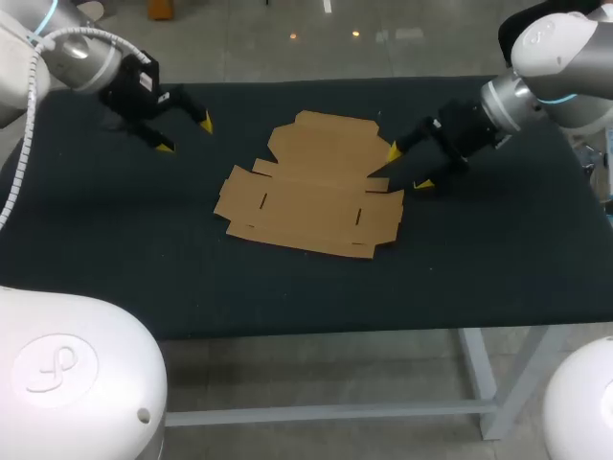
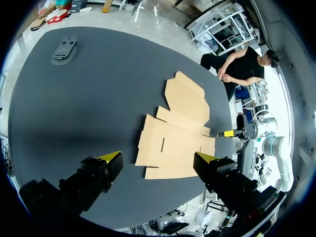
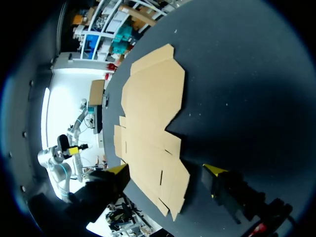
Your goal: Assemble the packaging by folding the flat box into shape, placing the metal phone stand inside, and closing the box properly
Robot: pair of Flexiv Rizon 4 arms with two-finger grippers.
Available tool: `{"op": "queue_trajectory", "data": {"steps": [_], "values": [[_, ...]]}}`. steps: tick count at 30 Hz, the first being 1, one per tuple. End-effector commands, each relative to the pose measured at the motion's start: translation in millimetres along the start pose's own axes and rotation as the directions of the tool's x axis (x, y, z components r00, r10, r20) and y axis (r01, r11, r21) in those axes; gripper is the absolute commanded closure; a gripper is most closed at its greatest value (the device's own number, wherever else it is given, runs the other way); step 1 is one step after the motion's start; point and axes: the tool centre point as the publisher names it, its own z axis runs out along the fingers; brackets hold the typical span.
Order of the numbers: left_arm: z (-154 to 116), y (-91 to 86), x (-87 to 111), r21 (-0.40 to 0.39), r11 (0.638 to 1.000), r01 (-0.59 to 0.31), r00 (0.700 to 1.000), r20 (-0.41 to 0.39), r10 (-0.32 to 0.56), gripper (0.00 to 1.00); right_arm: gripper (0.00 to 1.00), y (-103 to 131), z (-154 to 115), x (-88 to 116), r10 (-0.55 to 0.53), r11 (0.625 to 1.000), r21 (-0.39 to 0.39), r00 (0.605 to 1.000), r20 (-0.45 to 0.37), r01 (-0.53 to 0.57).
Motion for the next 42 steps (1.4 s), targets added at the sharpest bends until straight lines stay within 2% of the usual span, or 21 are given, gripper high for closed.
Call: {"op": "queue_trajectory", "data": {"steps": [1, 11, 22, 23, 25, 28, 30, 42], "values": [[5.0, 18.8, 1.1, 0.035, 0.999, 0.006, 1.000, 0.014, -0.006, 0.00, 0.00, -5.5, 5.0, -6.6, 0.004, 1.000, 0.006, 1.000, -0.015, -0.003], [19.7, 32.2, -6.8, -0.019, 1.000, -0.009, 0.999, 0.030, 0.009, 0.00, 0.00, -20.7, 16.6, -9.8, -0.005, 0.999, 0.046, 1.000, -0.004, 0.005], [29.1, 34.4, -13.8, -0.045, 0.999, 0.007, 1.000, 0.016, -0.006, 0.00, 0.01, -32.4, 34.9, -4.7, 0.000, 0.996, 0.092, 0.998, -0.069, 0.007], [29.6, 34.6, -14.4, -0.046, 0.999, 0.008, 1.000, 0.016, -0.007, 0.00, 0.05, -33.7, 35.5, -4.5, -0.001, 0.996, 0.093, 0.998, -0.069, 0.007], [30.9, 35.3, -16.3, -0.047, 0.999, 0.016, 1.000, 0.020, -0.015, 0.00, 0.22, -38.0, 37.3, -4.3, -0.002, 0.994, 0.104, 0.997, -0.074, 0.010], [32.6, 35.6, -19.3, -0.054, 0.998, 0.024, 1.000, 0.016, -0.023, 0.00, 0.76, -44.1, 39.0, -4.6, -0.001, 0.993, 0.115, 0.997, -0.077, 0.010], [34.2, 35.6, -20.5, -0.060, 0.998, 0.027, 1.000, 0.014, -0.026, 0.00, 1.00, -46.7, 39.8, -4.7, -0.002, 0.993, 0.118, 0.997, -0.079, 0.011], [36.1, 35.5, -23.9, -0.081, 0.996, 0.038, 0.999, 0.003, -0.038, 0.00, 1.00, -57.1, 42.7, -9.6, -0.032, 0.983, 0.176, 0.994, -0.101, 0.050]]}}
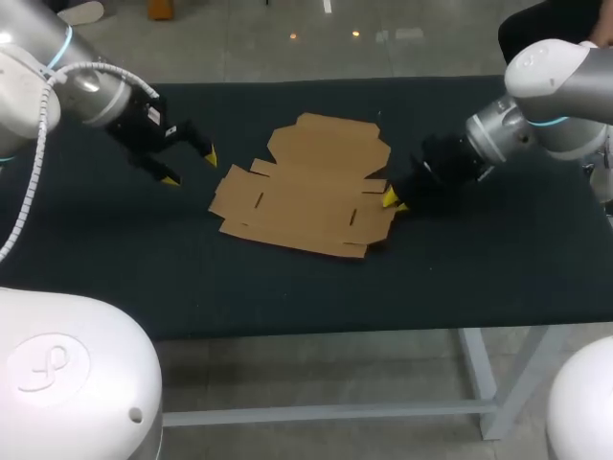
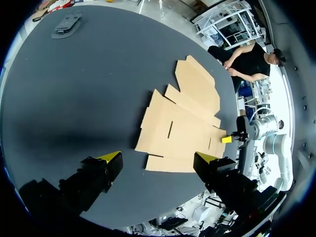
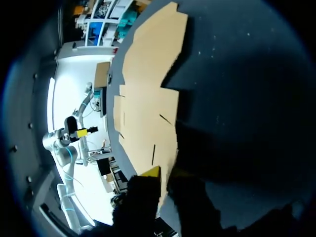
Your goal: Assemble the packaging by folding the flat box into shape, placing the metal phone stand inside, and closing the box properly
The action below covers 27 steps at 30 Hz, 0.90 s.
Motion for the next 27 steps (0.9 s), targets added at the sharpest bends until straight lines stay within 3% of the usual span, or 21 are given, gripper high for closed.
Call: {"op": "queue_trajectory", "data": {"steps": [1, 15, 21, 22, 23, 24, 25, 27], "values": [[-0.6, -1.6, -1.0, -0.009, 1.000, 0.002, 1.000, -0.002, -0.002, 0.00, 1.00, 2.9, -1.0, -5.0, -0.008, 1.000, 0.029, 1.000, -0.021, 0.009], [-0.6, -1.6, -1.0, -0.009, 1.000, 0.002, 1.000, -0.002, -0.002, 0.00, 1.00, -22.4, -9.2, -9.6, -0.059, 0.989, 0.126, 0.991, -0.121, 0.075], [-0.6, -1.6, -1.0, -0.009, 1.000, 0.002, 1.000, -0.002, -0.002, 0.00, 1.00, -30.0, -9.6, -11.1, -0.064, 0.984, 0.159, 0.993, -0.099, 0.079], [-0.6, -1.6, -1.0, -0.009, 1.000, 0.002, 1.000, -0.002, -0.002, 0.00, 0.93, -31.0, -9.6, -11.5, -0.059, 0.986, 0.152, 0.996, -0.069, 0.069], [-0.6, -1.6, -1.0, -0.009, 1.000, 0.002, 1.000, -0.002, -0.002, 0.00, 0.58, -31.9, -9.8, -12.0, -0.048, 0.991, 0.121, 0.999, -0.010, 0.049], [-0.6, -1.6, -1.0, -0.009, 1.000, 0.002, 1.000, -0.002, -0.002, 0.00, 0.12, -32.3, -9.8, -12.3, -0.043, 0.993, 0.107, 0.999, 0.012, 0.041], [-0.6, -1.6, -1.0, -0.009, 1.000, 0.002, 1.000, -0.002, -0.002, 0.00, 0.00, -32.8, -10.3, -12.6, -0.037, 0.996, 0.087, 0.999, 0.038, 0.033], [-0.6, -1.6, -1.0, -0.009, 1.000, 0.002, 1.000, -0.002, -0.002, 0.00, 0.00, -34.2, -12.7, -12.5, -0.030, 0.998, 0.053, 0.996, 0.080, 0.026]]}}
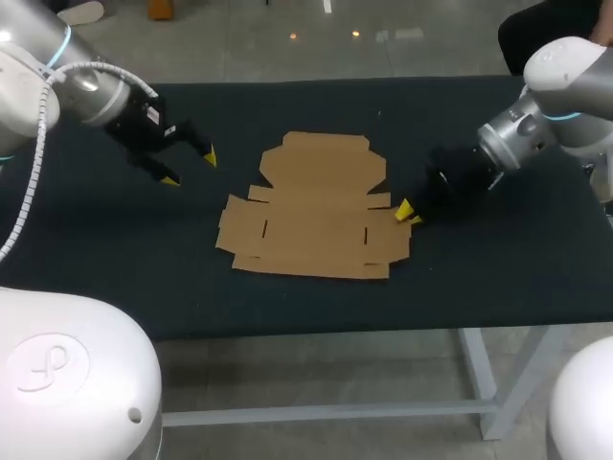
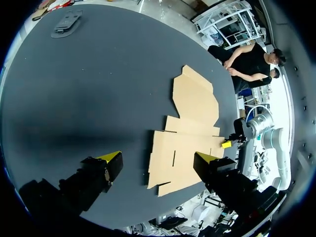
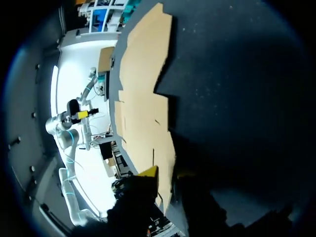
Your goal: Assemble the packaging by folding the flat box into shape, placing the metal phone stand inside, and closing the box properly
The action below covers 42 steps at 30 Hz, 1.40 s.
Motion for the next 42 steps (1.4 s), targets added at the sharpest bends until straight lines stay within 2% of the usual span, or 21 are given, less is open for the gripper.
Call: {"op": "queue_trajectory", "data": {"steps": [1, 3, 9, 20, 23, 27, 33, 34, 35, 36, 38, 40, 42], "values": [[-0.7, -0.6, 0.1, -0.004, 1.000, 0.000, 1.000, 0.002, 0.000, 0.00, 0.00, -10.7, -0.4, 11.4, 0.025, 0.996, -0.090, 0.992, 0.124, -0.014], [-0.7, -0.6, 0.1, -0.004, 1.000, 0.000, 1.000, 0.002, 0.000, 0.00, 0.00, -11.8, -3.0, 12.8, 0.041, 0.991, -0.134, 0.987, 0.157, -0.020], [-0.7, -0.6, 0.1, -0.004, 1.000, 0.000, 1.000, 0.002, 0.000, 0.00, 0.00, -13.2, -13.0, 13.4, 0.073, 0.970, -0.241, 0.991, 0.111, -0.044], [-0.7, -0.6, 0.1, -0.004, 1.000, 0.000, 1.000, 0.002, 0.000, 0.00, 0.00, -13.2, -13.0, 13.4, 0.073, 0.970, -0.241, 0.991, 0.111, -0.044], [-0.7, -0.6, 0.1, -0.004, 1.000, 0.000, 1.000, 0.002, 0.000, 0.00, 0.00, -3.2, -6.5, 18.4, 0.138, 0.955, -0.277, 0.985, 0.102, -0.105], [-0.7, -0.6, 0.1, -0.004, 1.000, 0.000, 1.000, 0.002, 0.000, 0.00, 0.00, -4.9, 4.0, 21.3, 0.163, 0.941, -0.315, 0.982, 0.100, -0.125], [-0.7, -0.6, 0.1, -0.004, 1.000, 0.000, 1.000, 0.002, 0.000, 0.00, 0.00, -10.1, 14.7, 18.0, 0.222, 0.929, -0.319, 0.972, 0.082, -0.185], [-0.7, -0.6, 0.1, -0.004, 1.000, 0.000, 1.000, 0.002, 0.000, 0.00, 0.07, -10.6, 15.6, 16.7, 0.231, 0.927, -0.319, 0.970, 0.072, -0.197], [-0.7, -0.6, 0.1, -0.004, 1.000, 0.000, 1.000, 0.002, 0.000, 0.00, 0.22, -11.1, 16.3, 16.0, 0.231, 0.926, -0.322, 0.970, 0.074, -0.195], [-0.7, -0.6, 0.1, -0.004, 1.000, 0.000, 1.000, 0.002, 0.000, 0.00, 0.51, -12.0, 17.0, 15.6, 0.228, 0.925, -0.324, 0.971, 0.065, -0.196], [-0.7, -0.6, 0.1, -0.004, 1.000, 0.000, 1.000, 0.002, 0.000, 0.00, 0.65, -13.9, 16.7, 15.0, 0.230, 0.925, -0.323, 0.971, 0.062, -0.198], [-0.7, -0.6, 0.1, -0.004, 1.000, 0.000, 1.000, 0.002, 0.000, 0.00, 0.68, -16.6, 15.6, 14.7, 0.229, 0.923, -0.330, 0.971, 0.062, -0.197], [-0.7, -0.6, 0.1, -0.004, 1.000, 0.000, 1.000, 0.002, 0.000, 0.00, 0.76, -19.1, 14.6, 13.4, 0.233, 0.922, -0.330, 0.971, 0.059, -0.201]]}}
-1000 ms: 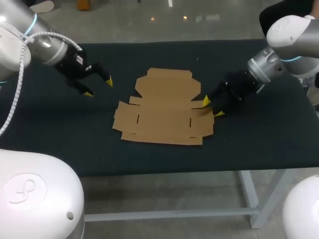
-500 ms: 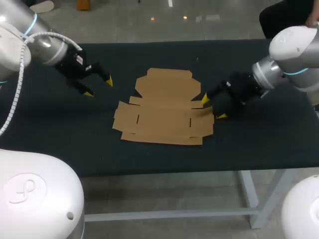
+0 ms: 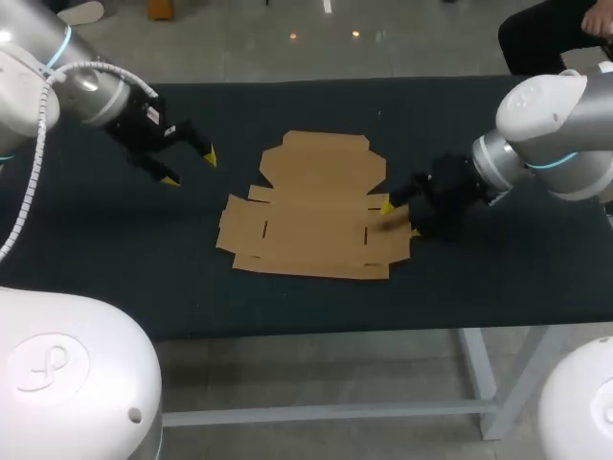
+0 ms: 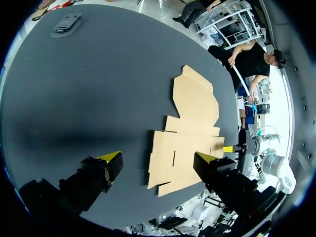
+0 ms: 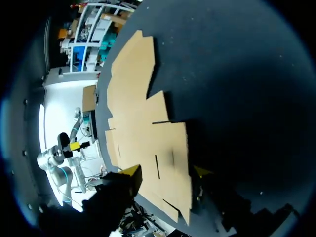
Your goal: Assemble the packaging by folding the flat box into shape, placing the metal phone stand inside, and closing the box properly
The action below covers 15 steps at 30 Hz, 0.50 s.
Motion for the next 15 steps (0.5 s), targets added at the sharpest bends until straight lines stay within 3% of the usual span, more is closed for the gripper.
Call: {"op": "queue_trajectory", "data": {"steps": [1, 3, 6, 15], "values": [[-0.7, -0.5, 0.2, -0.003, 1.000, 0.000, 1.000, 0.002, 0.000, 0.00, 0.77, -6.2, -4.8, -4.9, 0.002, 1.000, -0.006, 1.000, -0.007, -0.002], [-0.7, -0.5, 0.2, -0.003, 1.000, 0.000, 1.000, 0.002, 0.000, 0.00, 0.80, -8.4, -4.9, -7.8, 0.006, 1.000, -0.001, 1.000, -0.002, -0.006], [-0.7, -0.5, 0.2, -0.003, 1.000, 0.000, 1.000, 0.002, 0.000, 0.00, 1.00, -10.2, -3.9, -11.9, 0.005, 1.000, 0.014, 1.000, -0.002, -0.005], [-0.7, -0.5, 0.2, -0.003, 1.000, 0.000, 1.000, 0.002, 0.000, 0.00, 1.00, -14.7, 5.7, -13.3, -0.041, 0.997, 0.057, 0.999, -0.003, 0.041]]}}
